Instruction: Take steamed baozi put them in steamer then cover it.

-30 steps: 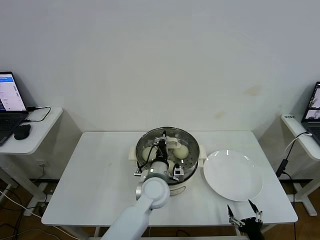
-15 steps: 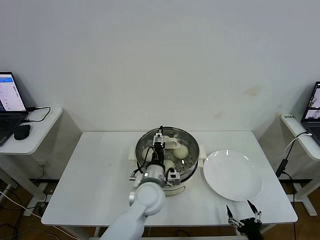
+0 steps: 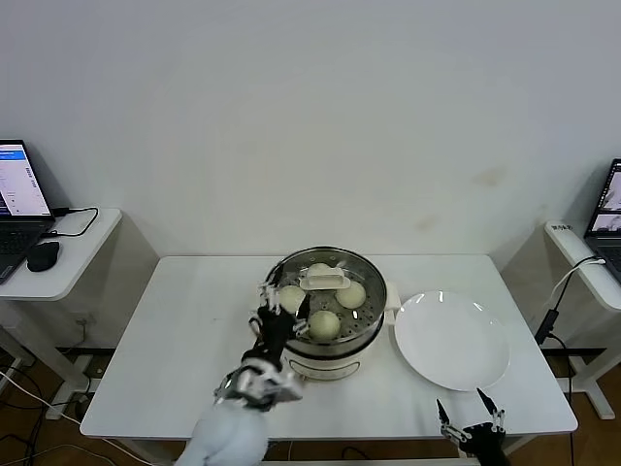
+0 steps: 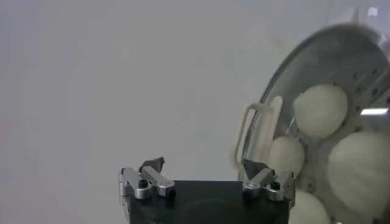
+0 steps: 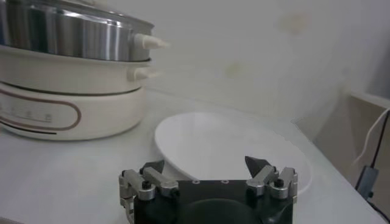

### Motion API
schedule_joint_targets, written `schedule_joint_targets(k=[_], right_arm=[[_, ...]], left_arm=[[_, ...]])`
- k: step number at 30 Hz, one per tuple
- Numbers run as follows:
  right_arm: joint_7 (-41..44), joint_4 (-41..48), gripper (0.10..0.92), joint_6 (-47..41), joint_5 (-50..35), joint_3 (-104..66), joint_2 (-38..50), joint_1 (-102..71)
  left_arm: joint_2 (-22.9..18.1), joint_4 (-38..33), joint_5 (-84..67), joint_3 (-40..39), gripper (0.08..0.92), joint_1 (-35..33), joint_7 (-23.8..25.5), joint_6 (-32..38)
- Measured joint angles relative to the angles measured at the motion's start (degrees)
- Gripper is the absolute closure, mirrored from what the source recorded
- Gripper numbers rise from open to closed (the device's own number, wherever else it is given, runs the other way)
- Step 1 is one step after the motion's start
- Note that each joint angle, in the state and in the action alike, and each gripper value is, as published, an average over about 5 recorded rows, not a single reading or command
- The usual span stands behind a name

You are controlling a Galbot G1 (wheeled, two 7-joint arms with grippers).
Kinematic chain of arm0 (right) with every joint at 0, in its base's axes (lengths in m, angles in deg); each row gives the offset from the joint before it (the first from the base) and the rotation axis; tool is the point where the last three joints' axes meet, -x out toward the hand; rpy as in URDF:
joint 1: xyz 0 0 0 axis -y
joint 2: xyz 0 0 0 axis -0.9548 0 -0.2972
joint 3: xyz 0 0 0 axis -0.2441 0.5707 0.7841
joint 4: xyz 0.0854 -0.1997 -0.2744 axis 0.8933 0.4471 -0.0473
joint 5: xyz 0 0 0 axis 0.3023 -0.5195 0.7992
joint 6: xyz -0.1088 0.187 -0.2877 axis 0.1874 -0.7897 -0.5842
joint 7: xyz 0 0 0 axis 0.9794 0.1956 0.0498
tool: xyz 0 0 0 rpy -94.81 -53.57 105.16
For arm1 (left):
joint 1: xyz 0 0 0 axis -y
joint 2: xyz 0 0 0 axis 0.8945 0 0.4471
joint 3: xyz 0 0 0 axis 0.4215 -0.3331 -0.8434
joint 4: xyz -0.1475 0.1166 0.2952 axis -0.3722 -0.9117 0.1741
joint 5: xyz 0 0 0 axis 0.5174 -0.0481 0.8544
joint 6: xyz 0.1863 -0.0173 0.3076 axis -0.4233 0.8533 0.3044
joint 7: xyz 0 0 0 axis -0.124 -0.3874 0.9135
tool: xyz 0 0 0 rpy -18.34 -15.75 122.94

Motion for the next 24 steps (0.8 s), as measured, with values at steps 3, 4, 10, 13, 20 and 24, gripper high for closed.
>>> schedule_joint_targets(k=[3, 4, 10, 13, 20, 24], right_arm=[[-0.34, -0.52, 0.203, 0.63, -0.68, 0.58, 0.51, -0.49], [-0.52, -0.78, 0.203, 0.89, -1.07, 0.87, 0.77, -0.72], [-1.72, -2.7, 0.203, 1.61, -3.61, 2.77, 2.89, -2.41], [-2.31, -3.48, 0.203, 1.46, -4.53, 3.62, 4.12, -3.44], [-3.39, -5.09, 0.203, 0.94, -5.71, 5.31, 5.8, -5.16], [-3.74, -5.97, 0.203, 0.74, -5.85, 6.47, 6.13, -5.83]], left_arm=[[0.71, -1.45, -11.27, 4.68, 0.177, -5.3, -4.16, 6.94], [0.9, -1.83, -14.97, 6.37, 0.177, -7.12, -5.38, 9.22], [2.26, -3.07, -34.51, 14.79, 0.177, -18.14, -10.41, 18.66], [2.54, -3.22, -40.91, 17.53, 0.177, -23.27, -11.98, 21.56], [1.67, -2.61, -49.01, 21.31, 0.177, -31.43, -13.69, 26.49], [0.95, -1.74, -51.77, 22.82, 0.177, -34.13, -13.45, 28.95]])
